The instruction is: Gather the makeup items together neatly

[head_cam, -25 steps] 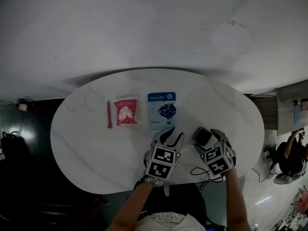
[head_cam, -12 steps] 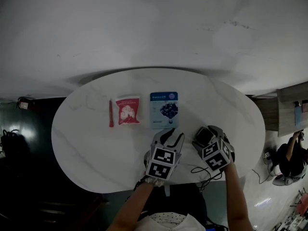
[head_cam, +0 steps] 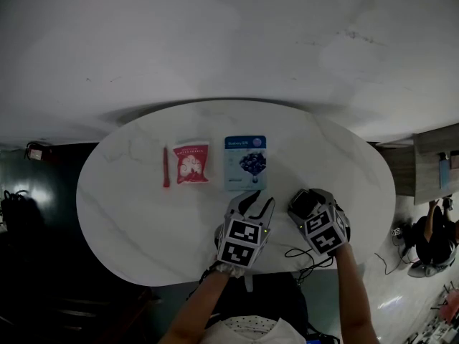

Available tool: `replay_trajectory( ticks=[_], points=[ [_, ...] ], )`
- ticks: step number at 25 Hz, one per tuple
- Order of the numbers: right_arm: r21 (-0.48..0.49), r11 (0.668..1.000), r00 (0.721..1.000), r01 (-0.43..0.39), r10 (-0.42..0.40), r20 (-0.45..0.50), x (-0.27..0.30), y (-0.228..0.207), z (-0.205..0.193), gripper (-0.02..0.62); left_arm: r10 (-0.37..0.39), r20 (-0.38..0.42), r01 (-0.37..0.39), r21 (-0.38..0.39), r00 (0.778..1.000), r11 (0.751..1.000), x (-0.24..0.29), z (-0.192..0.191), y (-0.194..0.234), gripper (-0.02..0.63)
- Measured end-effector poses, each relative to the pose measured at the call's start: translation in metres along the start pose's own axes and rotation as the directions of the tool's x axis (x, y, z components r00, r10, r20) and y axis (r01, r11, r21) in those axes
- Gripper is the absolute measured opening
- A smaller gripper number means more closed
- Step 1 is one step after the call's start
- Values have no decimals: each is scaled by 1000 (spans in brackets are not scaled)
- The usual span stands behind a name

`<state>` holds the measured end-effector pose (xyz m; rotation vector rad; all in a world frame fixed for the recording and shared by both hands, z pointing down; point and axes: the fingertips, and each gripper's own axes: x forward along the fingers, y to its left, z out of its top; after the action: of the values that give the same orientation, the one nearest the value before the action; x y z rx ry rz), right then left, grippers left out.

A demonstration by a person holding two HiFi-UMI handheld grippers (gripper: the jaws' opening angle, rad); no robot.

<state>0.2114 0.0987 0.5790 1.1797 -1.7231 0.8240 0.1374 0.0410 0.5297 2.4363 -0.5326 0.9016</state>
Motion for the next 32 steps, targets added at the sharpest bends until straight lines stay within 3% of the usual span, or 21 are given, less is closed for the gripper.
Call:
replay_trajectory(
  ticks=[8,18,32],
  points=[
    [128,992,997,-1,-8,71,-8,0,8,356,7,4,-7,-1,1000,1000,0,1,2,176],
    [280,959,981,51,-101,164,-27,-26,44,356,30,41,-30,-4,999,1000,-5,13,7,176],
    [532,839,953,114,-243,179,-19,-57,93,356,137,122,-131,-54,983,990,-19,40,34,176]
  ],
)
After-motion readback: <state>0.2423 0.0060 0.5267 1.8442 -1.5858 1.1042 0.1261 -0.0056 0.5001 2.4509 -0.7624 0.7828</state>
